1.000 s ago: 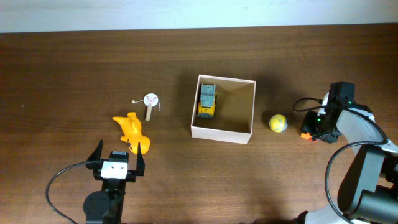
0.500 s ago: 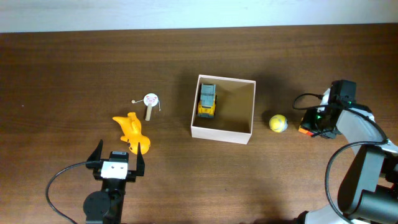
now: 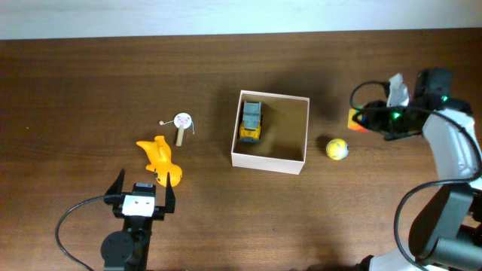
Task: Pack container
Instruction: 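Carry the colour cube left and lower it into the box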
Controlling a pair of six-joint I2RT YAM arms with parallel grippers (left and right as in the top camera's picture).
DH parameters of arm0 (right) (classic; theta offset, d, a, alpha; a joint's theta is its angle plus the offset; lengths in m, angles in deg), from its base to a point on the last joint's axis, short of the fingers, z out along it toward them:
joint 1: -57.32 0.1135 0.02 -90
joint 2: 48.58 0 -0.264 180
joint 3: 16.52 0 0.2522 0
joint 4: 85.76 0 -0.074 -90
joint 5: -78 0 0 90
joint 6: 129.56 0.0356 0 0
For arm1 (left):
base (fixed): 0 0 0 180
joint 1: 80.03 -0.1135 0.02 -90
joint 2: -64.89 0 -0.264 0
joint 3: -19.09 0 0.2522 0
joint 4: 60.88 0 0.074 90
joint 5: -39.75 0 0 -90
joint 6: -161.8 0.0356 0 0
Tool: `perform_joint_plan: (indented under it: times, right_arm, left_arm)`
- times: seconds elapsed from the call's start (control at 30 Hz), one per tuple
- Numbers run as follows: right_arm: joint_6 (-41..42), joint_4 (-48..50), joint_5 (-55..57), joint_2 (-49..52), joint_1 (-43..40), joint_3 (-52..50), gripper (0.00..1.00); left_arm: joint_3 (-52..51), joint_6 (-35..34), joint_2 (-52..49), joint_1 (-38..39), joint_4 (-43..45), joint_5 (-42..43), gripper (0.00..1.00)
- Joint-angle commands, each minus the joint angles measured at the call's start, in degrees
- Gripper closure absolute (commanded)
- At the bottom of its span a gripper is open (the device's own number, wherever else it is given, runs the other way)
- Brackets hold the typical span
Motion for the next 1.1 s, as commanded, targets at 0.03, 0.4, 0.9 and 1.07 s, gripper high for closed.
perform_joint_plan:
  times: [0.03,0.4,0.9,1.07]
  right_arm:
    - [-10.10,-4.11,-18.64,-0.79,1.66,6.38,0.52]
    - [-8.37,-1.33,-18.27,-1.88,18.21,8.81,0.52]
    - [13.35,2.89,31.61,-0.68,34.64,8.59,0.52]
    - [14.99,3.19,34.64,1.73,34.86,8.50,0.51]
  left_arm:
    - [-0.24,0.87,0.46,-0.09,-0.22,0.63,0.01]
    - [-0.24,0.87,0.46,-0.09,-0.22,0.63,0.01]
    - [-0.24,0.87,0.44,-0.09,-0.22,0.66,0.01]
    - [-0.24,0.87,0.46,-0.09,-0.22,0.66,0.01]
